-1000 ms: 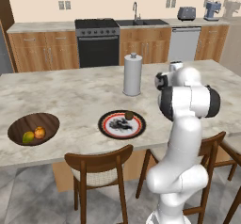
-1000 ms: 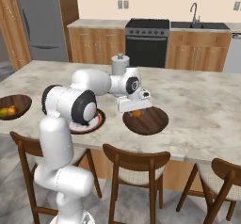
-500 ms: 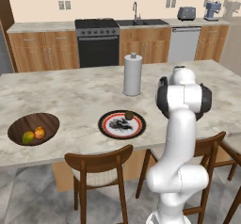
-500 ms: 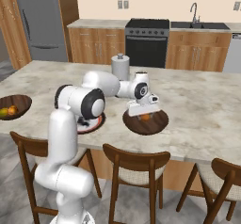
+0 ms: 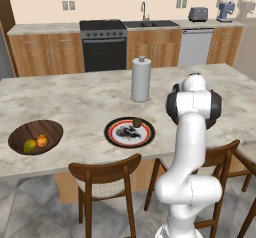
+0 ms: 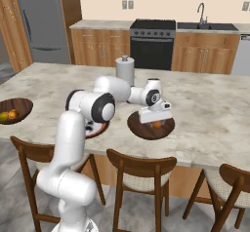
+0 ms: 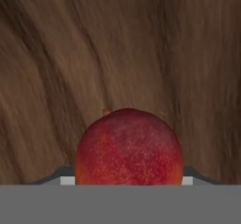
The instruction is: Take the fruits from the plate on the dining counter and place two fruits in each bowl.
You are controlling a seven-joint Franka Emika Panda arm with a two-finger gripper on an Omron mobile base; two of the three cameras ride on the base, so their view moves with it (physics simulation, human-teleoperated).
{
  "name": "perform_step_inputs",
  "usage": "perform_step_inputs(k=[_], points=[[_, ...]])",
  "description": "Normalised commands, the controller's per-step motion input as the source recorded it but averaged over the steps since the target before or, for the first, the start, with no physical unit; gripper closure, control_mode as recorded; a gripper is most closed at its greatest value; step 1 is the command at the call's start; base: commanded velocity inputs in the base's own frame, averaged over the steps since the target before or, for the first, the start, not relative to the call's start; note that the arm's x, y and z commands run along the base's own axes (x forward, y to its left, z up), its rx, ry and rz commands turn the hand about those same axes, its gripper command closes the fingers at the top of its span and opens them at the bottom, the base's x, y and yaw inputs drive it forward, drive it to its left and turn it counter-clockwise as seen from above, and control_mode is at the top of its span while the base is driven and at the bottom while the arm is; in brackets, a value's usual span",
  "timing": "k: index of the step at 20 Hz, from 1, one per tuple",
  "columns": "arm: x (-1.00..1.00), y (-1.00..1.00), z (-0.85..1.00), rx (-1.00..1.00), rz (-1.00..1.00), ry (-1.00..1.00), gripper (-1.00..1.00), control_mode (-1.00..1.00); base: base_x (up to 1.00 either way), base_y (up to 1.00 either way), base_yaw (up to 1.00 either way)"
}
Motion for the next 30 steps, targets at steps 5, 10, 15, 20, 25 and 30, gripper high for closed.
perform_step_inputs(k=[5,10,15,20,25,30], points=[[0.02,-0.02,-0.13,0.02,-0.02,0.0,-1.0,-1.0,0.0,0.0,0.0],[-0.01,0.0,-0.07,0.0,-0.02,-0.01,-1.0,-1.0,0.0,0.0,0.0],[-0.23,0.03,0.28,0.01,-0.02,-0.14,-1.0,-1.0,0.0,0.0,0.0],[-0.33,0.08,0.47,0.0,0.0,-0.31,-1.0,-1.0,0.0,0.0,0.0],[-0.53,0.47,0.47,0.0,-0.11,-0.34,-1.0,-1.0,0.0,0.0,0.0],[-0.49,0.77,0.14,0.0,-0.33,-0.25,-1.0,-1.0,0.0,0.0,0.0]])
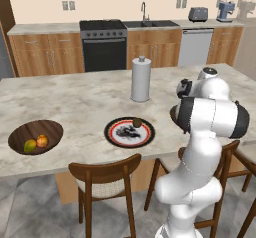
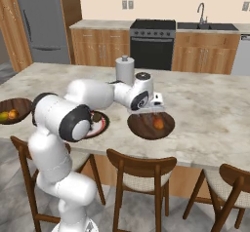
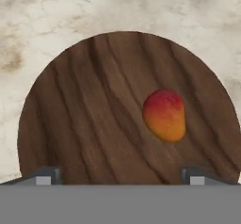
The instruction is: Take the fruits from the plate on the dining counter and place two fruits in each bowl.
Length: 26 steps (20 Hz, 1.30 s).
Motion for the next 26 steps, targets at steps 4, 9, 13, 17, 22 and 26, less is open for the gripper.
perform_step_inputs(k=[4,9,13,17,22,26], points=[[-0.17,0.81,0.17,-0.01,-0.39,-0.09,-1.0,-1.0,0.0,0.0,0.0],[0.0,0.76,0.34,0.0,-0.3,0.0,-1.0,-1.0,0.0,0.0,0.0],[0.0,0.74,0.37,0.0,-0.15,0.04,-1.0,-1.0,0.0,0.0,0.0],[0.0,0.71,0.26,0.0,-0.05,0.05,-1.0,-1.0,0.0,0.0,0.0],[0.02,0.64,0.0,0.04,-0.04,0.02,-1.0,-1.0,0.0,0.0,0.0],[0.17,0.35,-0.04,0.13,-0.05,0.13,-1.0,-1.0,0.0,0.0,0.0]])
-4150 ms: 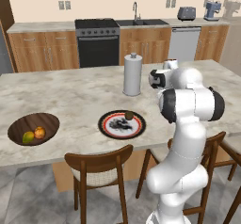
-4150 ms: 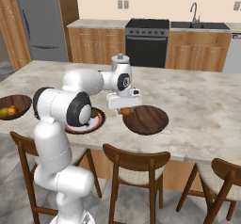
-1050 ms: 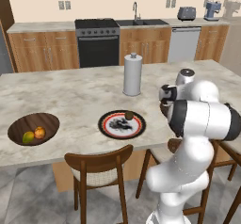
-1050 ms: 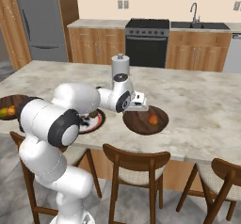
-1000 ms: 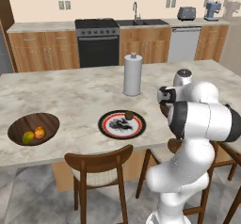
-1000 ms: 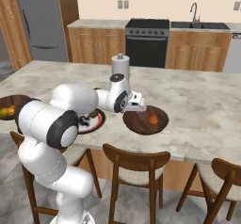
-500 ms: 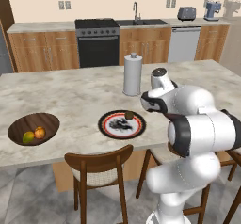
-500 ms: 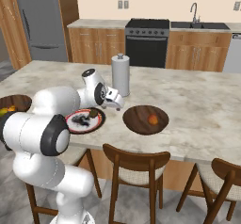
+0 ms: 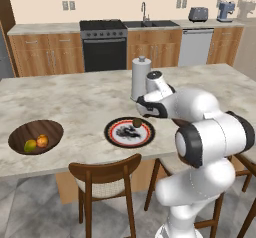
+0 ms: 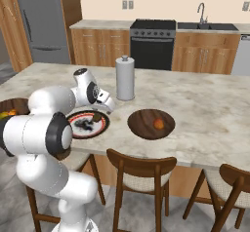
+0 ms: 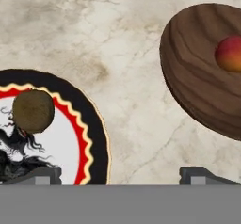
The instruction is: Take the fruits from the plate on the dining counter and place two fruits in each bowl.
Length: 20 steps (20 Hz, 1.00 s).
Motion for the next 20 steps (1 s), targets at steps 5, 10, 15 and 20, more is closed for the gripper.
perform_step_inputs(k=[5,10,15,20], points=[[0.35,0.17,-0.06,0.16,-0.02,0.16,-1.0,-1.0,0.0,0.0,0.0],[0.22,0.31,-0.13,0.15,0.0,0.12,-1.0,-1.0,0.0,0.0,0.0],[0.17,0.35,-0.18,0.03,0.0,0.07,-1.0,-1.0,0.0,0.0,0.0],[0.06,0.26,-0.15,0.01,0.0,0.06,-1.0,-1.0,0.0,0.0,0.0]])
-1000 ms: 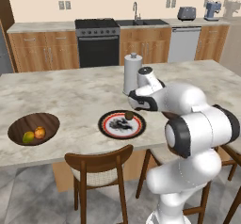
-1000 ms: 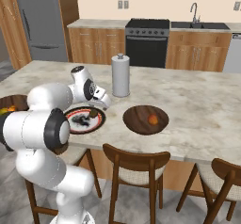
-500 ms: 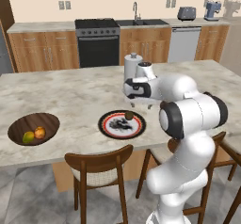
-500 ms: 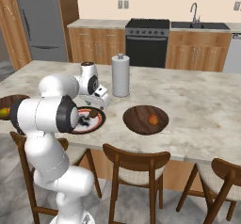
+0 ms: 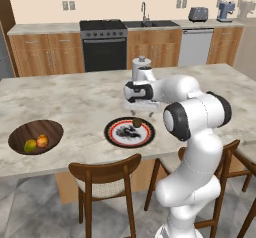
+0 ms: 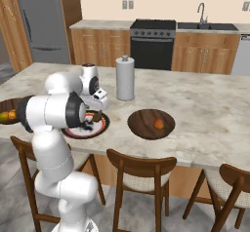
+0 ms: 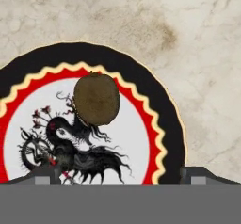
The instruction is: Take the fruits from the plate on the dining counter and place two fruits in each bowl.
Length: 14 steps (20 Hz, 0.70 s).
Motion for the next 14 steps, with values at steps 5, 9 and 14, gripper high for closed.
perform_step_inputs(k=[5,9,14], points=[[0.23,0.12,-0.23,0.0,0.0,0.01,-1.0,-1.0,0.0,0.0,0.0],[0.2,0.0,-0.32,0.0,0.0,0.02,-1.0,-1.0,0.0,0.0,0.0],[0.25,0.0,-0.29,0.0,0.0,0.04,-1.0,-1.0,0.0,0.0,0.0]])
